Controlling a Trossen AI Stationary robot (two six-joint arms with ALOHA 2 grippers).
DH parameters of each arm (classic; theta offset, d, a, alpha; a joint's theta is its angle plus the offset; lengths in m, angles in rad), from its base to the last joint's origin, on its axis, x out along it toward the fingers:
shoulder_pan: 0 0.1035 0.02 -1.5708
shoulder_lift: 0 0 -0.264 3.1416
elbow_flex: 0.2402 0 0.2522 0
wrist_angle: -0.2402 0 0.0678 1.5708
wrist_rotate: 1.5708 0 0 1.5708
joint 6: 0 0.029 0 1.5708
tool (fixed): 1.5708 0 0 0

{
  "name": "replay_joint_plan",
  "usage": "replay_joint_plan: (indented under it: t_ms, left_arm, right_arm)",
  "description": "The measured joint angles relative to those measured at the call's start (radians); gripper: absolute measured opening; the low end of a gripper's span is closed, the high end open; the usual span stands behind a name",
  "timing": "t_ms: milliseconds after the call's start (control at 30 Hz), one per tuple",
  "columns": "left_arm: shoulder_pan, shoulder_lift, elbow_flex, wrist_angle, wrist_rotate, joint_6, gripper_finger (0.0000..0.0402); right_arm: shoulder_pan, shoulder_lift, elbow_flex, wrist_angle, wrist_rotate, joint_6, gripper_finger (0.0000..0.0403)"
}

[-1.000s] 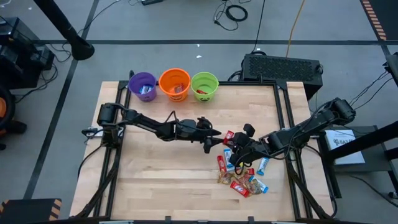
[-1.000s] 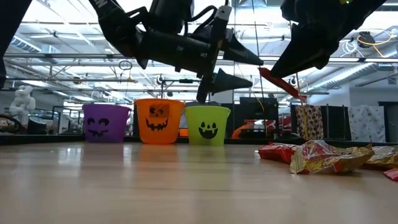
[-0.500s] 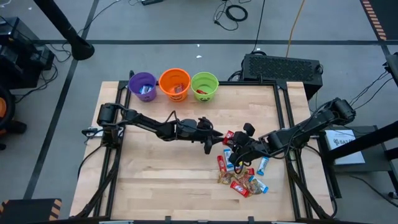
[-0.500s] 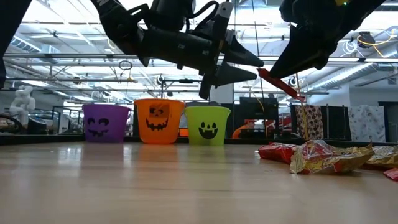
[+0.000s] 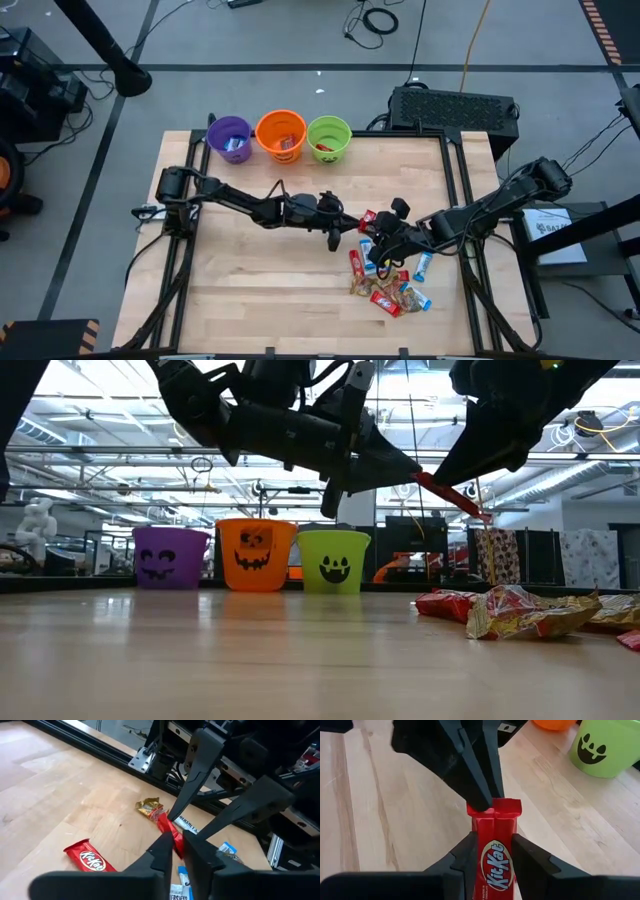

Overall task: Sort candy by brand, put in halloween buckets
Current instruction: Put the red chocolate bar into the green bucket

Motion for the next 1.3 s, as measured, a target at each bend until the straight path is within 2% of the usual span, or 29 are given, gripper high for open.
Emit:
replay_joint_plan:
  t_ms: [200, 333, 767, 933, 1300]
  left_arm:
    - [-0.005, 0.0, 0.012, 0.002, -0.037, 0.0, 0.0124]
    - [-0.004, 0.0, 0.012, 0.001, -0.042, 0.0, 0.0131]
    - [-0.004, 0.0, 0.012, -0.007, -0.013, 0.034, 0.0057]
    - [-0.004, 0.0, 0.012, -0.027, -0.01, 0.087, 0.0009]
    - [-0.003, 0.0, 0.012, -0.027, 0.008, 0.138, 0.0002]
  right_arm:
    - [-0.001, 0.0, 0.0, 0.0, 0.0, 0.0, 0.0105]
    - [-0.001, 0.0, 0.0, 0.0, 0.0, 0.0, 0.0105]
    - [-0.001, 0.0, 0.0, 0.0, 0.0, 0.0, 0.0105]
    - [-0.001, 0.0, 0.0, 0.0, 0.0, 0.0, 0.0105]
    - [-0.001, 0.0, 0.0, 0.001, 0.0, -0.008, 0.0107]
